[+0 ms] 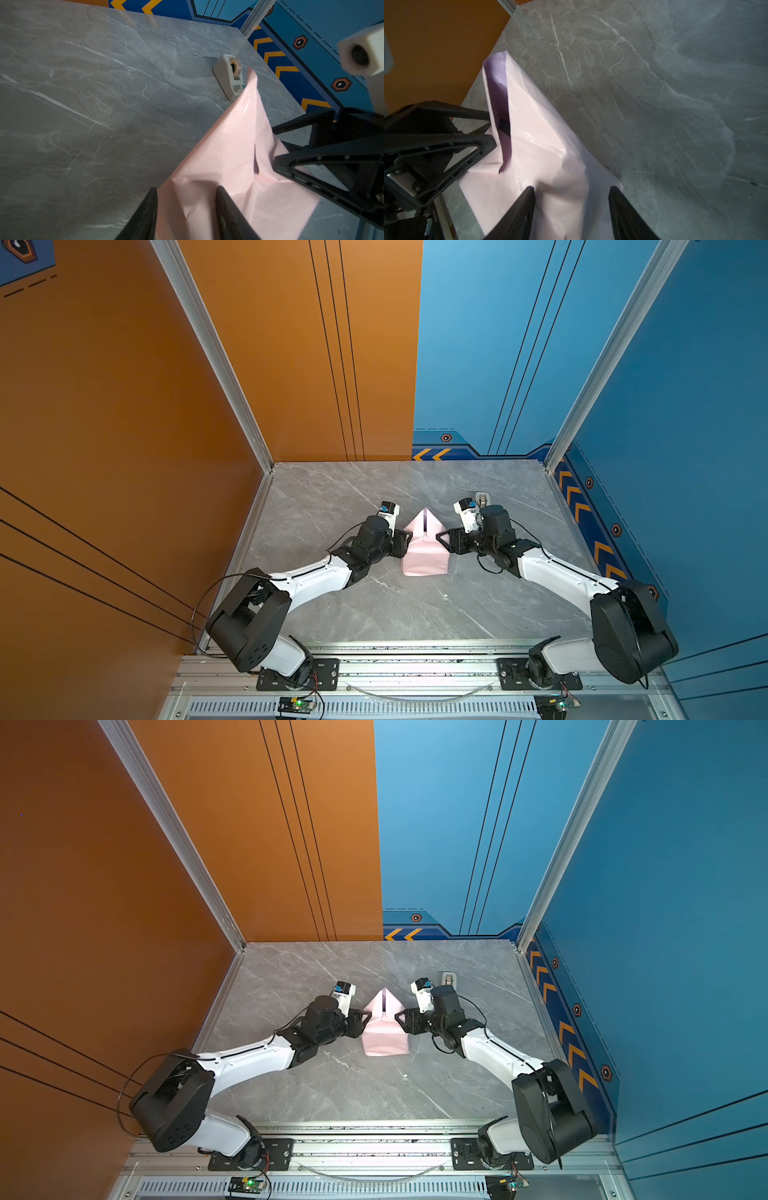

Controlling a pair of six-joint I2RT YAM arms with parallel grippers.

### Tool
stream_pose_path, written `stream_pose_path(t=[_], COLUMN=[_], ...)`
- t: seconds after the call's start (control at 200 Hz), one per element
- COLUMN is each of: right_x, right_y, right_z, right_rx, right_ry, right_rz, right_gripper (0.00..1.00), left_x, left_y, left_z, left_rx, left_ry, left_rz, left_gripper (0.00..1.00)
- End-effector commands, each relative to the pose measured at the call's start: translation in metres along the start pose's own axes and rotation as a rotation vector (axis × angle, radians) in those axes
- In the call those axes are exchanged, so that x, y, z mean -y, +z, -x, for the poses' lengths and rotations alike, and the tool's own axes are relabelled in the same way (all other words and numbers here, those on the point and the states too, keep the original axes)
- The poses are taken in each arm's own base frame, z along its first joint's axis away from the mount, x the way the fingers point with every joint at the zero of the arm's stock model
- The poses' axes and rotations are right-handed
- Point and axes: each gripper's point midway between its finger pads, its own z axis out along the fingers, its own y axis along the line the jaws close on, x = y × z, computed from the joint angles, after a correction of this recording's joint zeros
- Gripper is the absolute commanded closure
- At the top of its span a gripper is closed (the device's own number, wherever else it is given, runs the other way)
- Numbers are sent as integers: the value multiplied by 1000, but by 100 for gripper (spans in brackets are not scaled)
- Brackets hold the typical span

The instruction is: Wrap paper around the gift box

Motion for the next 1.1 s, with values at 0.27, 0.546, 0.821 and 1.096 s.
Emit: stream_pose_path(t=[0.27,0.546,0.821,1.096], right_x=[-3,-8,-7,-13], right_y=[20,17,13,10], right_z=[-26,-25,-27,-15], right_rx=[-178,-180,-195,-157], right_ry=[-58,-83,-101,-126], right_rz=[21,57,86,113], right_gripper=[40,40,40,40], left_x=[-9,5,17,16], left_y=[7,16,19,23], left_z=[-28,-18,-7,1], left_rx=[-147,-215,-271,-303], left_ry=[27,111,186,231], left_rz=[-49,-209,-344,-404], left_gripper=[54,53,53,57])
